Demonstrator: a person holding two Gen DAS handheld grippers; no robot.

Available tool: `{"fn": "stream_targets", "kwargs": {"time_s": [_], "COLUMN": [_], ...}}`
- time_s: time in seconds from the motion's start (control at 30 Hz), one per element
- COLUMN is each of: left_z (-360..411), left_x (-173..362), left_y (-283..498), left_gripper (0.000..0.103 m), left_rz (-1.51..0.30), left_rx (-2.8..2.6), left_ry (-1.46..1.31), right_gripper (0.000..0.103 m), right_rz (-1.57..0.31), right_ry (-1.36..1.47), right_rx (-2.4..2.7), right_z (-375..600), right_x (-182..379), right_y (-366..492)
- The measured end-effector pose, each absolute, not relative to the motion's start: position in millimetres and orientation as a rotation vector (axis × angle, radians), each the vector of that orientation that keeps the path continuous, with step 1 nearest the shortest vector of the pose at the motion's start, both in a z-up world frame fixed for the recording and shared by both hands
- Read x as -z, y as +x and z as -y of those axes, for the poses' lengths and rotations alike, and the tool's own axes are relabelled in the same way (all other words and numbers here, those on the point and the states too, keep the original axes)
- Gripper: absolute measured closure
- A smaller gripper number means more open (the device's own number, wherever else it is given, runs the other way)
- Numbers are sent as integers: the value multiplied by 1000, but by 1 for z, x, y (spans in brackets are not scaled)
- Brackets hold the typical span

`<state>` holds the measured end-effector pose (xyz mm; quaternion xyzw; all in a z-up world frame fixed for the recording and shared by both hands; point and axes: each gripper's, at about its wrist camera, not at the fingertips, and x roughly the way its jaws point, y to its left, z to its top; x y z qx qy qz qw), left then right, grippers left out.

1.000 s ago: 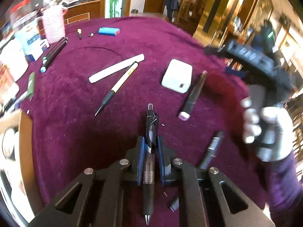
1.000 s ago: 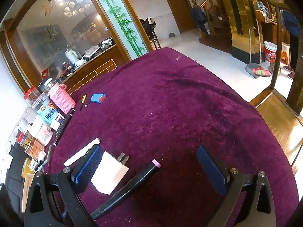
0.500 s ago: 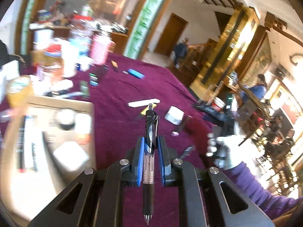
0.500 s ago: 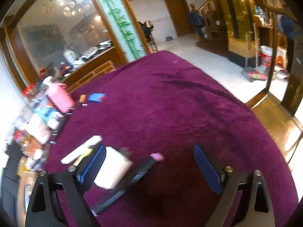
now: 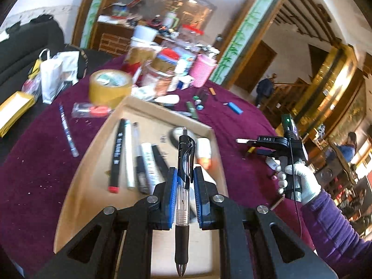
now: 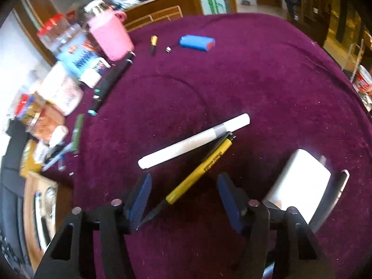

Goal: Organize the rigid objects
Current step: 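Grasp the yellow pen with the right tool, then carry the gel pen and yellow pen over the tray and release both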

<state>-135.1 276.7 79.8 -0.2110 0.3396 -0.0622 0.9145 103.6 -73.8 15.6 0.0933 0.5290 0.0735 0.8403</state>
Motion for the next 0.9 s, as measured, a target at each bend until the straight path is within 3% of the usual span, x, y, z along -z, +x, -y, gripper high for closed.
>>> {"fn": "stream_targets", "kwargs": {"time_s": [0.03, 0.07, 0.1, 0.13, 0.3, 0.5, 0.57, 0.63, 0.77, 0.9], "left_z": [-279, -282, -285, -288, -302, -309, -309, -311, -313, -315], "left_x": [-76, -73, -68, -64, -50, -38, -42, -47, -61, -75], "left_y": [-130, -126, -118, -112, -87, -72, -77, -84, -105, -131], "left_gripper": [89, 89, 89, 89, 89, 88, 78, 60, 59, 51], "left_rz": [-716, -729, -751, -769, -829, -878, -854, -827, -772, -704], "left_rx": [117, 108, 94, 79, 7, -34, -42, -51, -46, -48], "left_ry": [-432, -431, -429, -427, -421, -429, -427, -433, -462, -474], "right_gripper": [46, 55, 70, 77, 92, 95, 95, 95, 95, 95], "right_rz": [-1107, -1102, -1093, -1086, -1056, -1039, -1025, -1015, -992, -957], "right_ry": [180, 157, 123, 105, 175, 281, 292, 311, 344, 324], "right_rx": [-128, -105, -73, -56, -77, -184, -222, -264, -384, -512], "right_z": [70, 66, 62, 61, 79, 89, 87, 83, 65, 33], "right_x": [-14, -13, -12, -12, -14, -25, -32, -39, -58, -84], "right_y": [105, 106, 106, 107, 101, 77, 66, 58, 39, 17]}}
